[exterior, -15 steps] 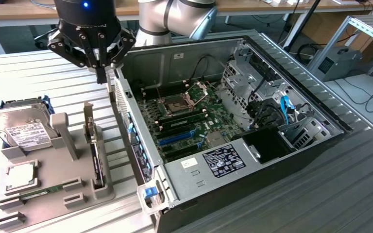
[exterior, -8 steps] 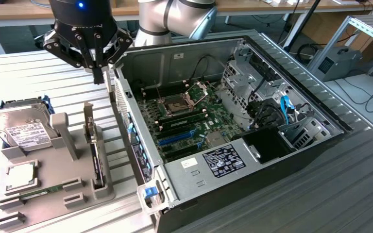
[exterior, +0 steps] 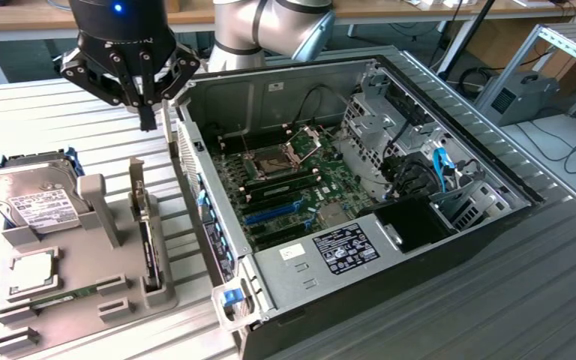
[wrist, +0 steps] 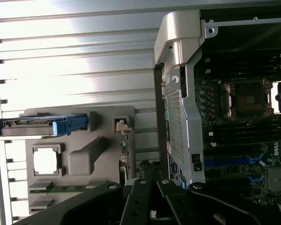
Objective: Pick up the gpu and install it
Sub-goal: 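Reach for the gpu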
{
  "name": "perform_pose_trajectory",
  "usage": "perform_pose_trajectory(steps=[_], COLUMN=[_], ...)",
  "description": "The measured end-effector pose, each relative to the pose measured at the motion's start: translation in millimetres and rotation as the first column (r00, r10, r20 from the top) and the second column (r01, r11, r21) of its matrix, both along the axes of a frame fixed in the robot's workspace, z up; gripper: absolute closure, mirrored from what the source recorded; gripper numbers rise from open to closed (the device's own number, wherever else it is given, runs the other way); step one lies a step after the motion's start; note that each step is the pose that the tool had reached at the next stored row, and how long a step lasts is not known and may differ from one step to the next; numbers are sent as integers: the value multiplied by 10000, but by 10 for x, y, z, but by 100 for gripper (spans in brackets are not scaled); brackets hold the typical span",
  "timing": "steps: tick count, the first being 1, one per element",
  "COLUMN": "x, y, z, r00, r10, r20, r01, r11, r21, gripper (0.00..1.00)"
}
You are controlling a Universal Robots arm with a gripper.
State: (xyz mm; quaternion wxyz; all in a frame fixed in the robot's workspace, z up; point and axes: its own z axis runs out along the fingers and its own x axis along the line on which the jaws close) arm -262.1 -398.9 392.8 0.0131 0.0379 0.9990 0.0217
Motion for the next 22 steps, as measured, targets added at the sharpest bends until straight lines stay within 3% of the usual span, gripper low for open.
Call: perform_pose_trajectory(steps=[22], x=[-93], y=[-7], z=[-1], r00=[10000], r10=[-1], r20=[-1], r01=[1], r11=[10000], r21=[0], gripper=[89])
